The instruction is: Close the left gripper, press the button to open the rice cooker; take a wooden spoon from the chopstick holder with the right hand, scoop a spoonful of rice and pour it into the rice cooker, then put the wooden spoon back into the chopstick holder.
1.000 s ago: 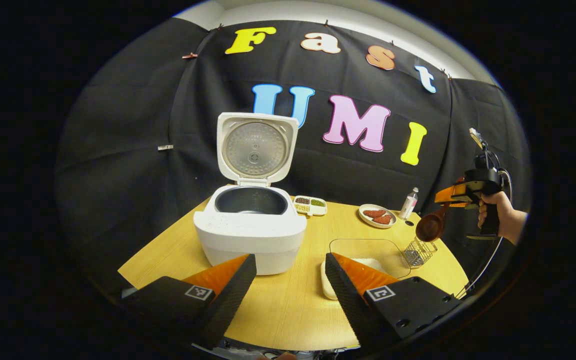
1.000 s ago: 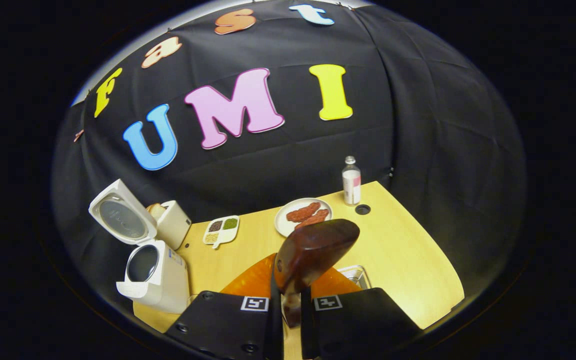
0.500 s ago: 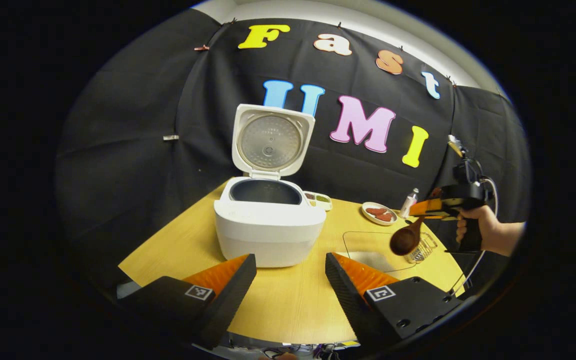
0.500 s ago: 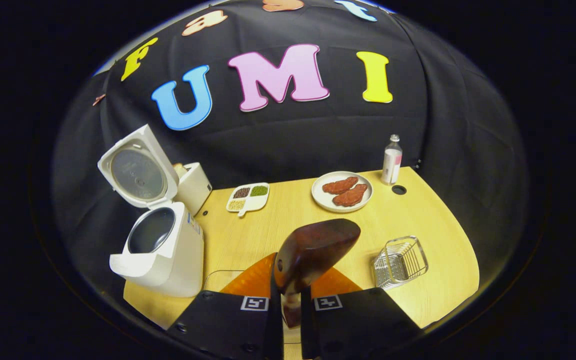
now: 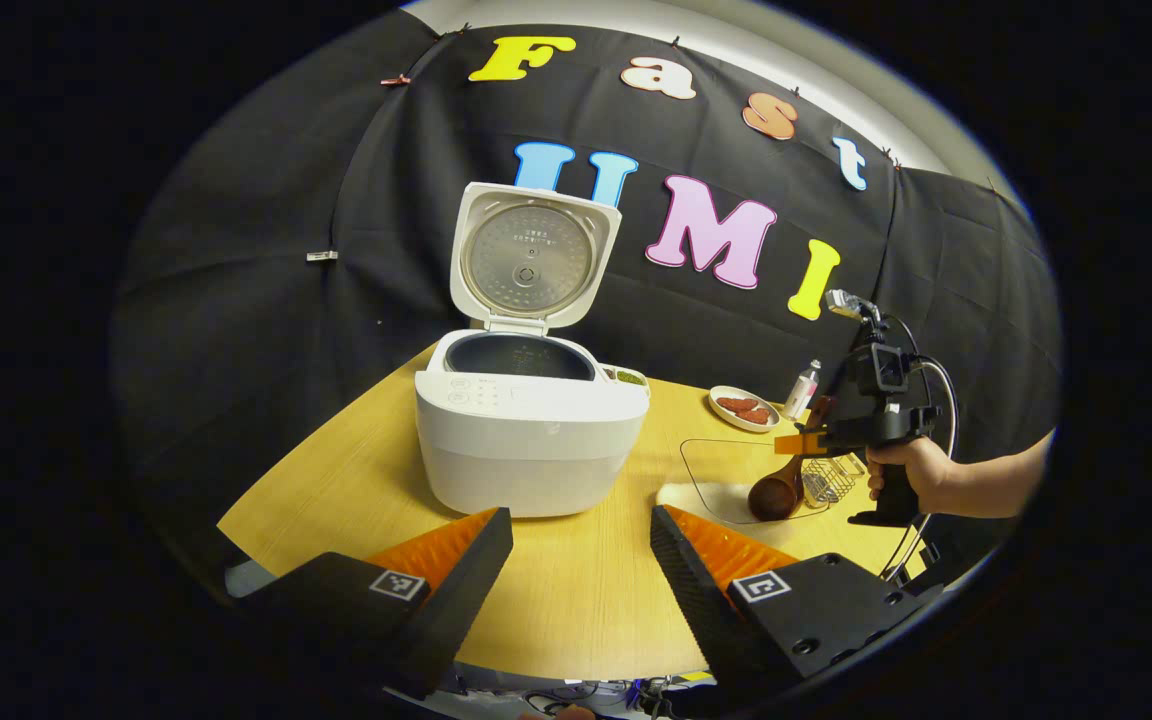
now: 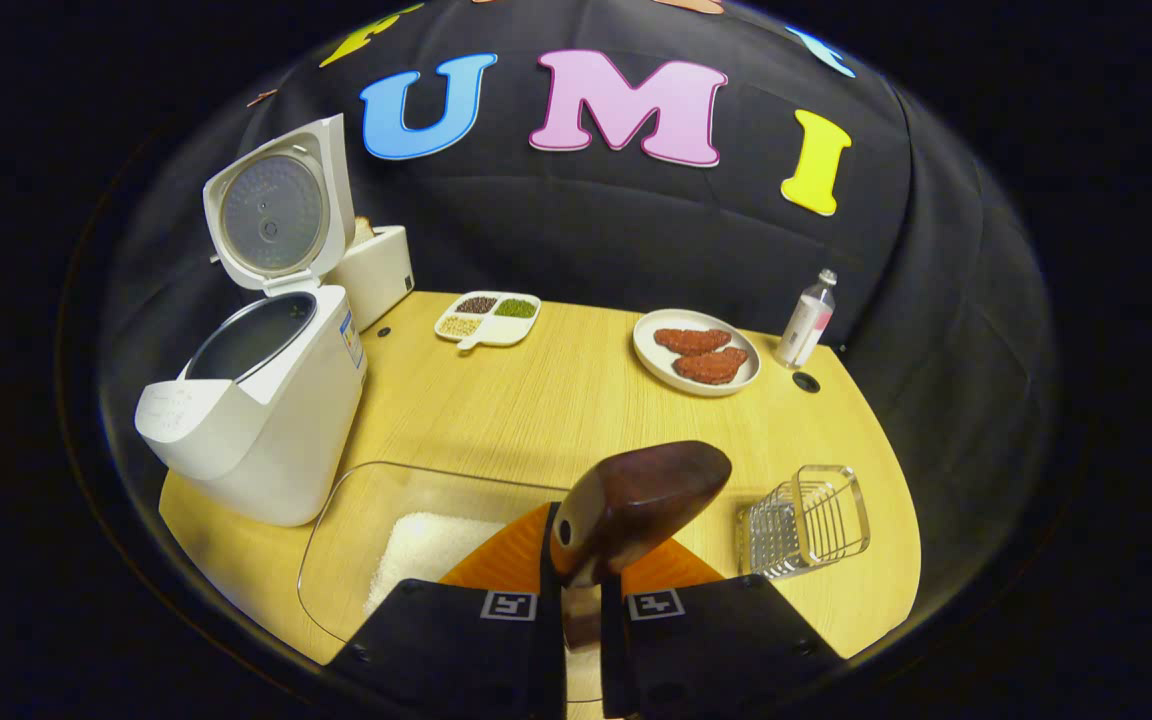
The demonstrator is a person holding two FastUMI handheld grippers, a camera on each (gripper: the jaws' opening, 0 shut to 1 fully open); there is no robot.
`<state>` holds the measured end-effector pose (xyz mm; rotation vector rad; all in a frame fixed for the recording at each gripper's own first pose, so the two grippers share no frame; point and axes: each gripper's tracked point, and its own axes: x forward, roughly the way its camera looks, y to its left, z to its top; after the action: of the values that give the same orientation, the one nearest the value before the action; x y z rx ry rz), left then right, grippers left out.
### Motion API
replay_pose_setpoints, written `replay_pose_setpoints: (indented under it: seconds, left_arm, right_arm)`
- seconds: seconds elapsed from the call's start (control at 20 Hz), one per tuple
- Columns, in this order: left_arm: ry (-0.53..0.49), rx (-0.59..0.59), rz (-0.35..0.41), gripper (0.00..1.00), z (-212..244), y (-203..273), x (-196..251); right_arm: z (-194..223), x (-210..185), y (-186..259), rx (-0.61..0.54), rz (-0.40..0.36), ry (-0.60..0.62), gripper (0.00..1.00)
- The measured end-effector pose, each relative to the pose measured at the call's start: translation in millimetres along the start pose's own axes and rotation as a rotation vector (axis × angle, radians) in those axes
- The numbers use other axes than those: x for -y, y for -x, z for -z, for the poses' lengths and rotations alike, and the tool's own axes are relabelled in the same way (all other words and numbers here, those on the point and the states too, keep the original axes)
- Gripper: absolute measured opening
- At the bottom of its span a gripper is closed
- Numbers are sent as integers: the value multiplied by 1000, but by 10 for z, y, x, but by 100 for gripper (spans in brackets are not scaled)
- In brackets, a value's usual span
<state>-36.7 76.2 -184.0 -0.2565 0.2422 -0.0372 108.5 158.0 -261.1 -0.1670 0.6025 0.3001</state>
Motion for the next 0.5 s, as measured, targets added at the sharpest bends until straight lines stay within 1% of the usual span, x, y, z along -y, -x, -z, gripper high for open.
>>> replay_pose_setpoints:
  seconds: [0.05,0.1,0.2,0.35,0.5]
  left_arm:
    - [4,1,5,95,0,-4,-4]
    - [8,2,3,95,-4,-3,-27]
    - [21,-5,-1,95,19,-19,-78]
    - [39,-9,-12,95,31,-21,-161]
    - [39,-3,-25,95,6,-3,-244]
  right_arm:
    - [-18,-15,13,14,7,7,18]
    - [-32,-36,12,18,11,9,18]
    - [52,-138,22,-3,2,-27,18]
    - [194,-385,110,-43,-40,-116,18]
    - [289,-596,181,-68,-69,-163,18]
